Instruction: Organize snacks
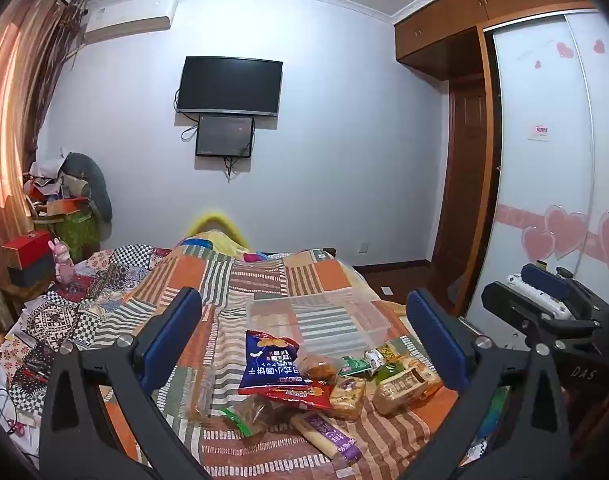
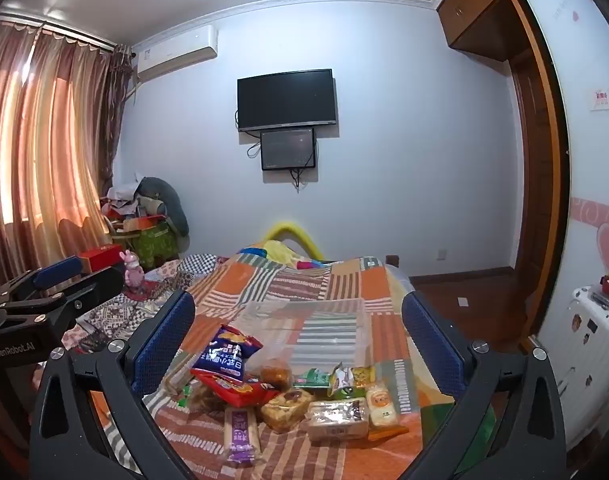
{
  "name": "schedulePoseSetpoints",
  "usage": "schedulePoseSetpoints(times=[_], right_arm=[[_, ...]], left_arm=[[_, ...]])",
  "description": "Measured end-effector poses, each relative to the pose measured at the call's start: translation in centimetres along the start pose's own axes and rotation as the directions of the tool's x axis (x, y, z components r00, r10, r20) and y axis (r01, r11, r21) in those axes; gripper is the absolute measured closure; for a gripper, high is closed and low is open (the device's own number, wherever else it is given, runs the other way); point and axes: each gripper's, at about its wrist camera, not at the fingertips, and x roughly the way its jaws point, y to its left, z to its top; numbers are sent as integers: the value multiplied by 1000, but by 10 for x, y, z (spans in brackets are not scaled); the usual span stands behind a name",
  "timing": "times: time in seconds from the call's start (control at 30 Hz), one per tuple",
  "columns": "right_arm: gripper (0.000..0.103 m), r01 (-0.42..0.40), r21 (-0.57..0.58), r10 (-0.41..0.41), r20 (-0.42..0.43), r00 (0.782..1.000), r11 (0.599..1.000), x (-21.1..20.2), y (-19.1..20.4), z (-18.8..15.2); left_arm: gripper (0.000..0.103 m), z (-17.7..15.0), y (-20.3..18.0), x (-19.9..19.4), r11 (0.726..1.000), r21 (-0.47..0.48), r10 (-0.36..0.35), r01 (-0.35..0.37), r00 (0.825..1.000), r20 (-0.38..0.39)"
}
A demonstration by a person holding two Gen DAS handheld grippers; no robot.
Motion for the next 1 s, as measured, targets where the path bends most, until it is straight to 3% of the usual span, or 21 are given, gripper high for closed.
schedulePoseSetpoints(times=[1.0], right_arm=[[0, -2, -4, 2, 5, 1000, 1000, 0, 4, -2]], left_arm=[[0, -8, -3, -1, 999, 21, 24, -25, 999, 26]])
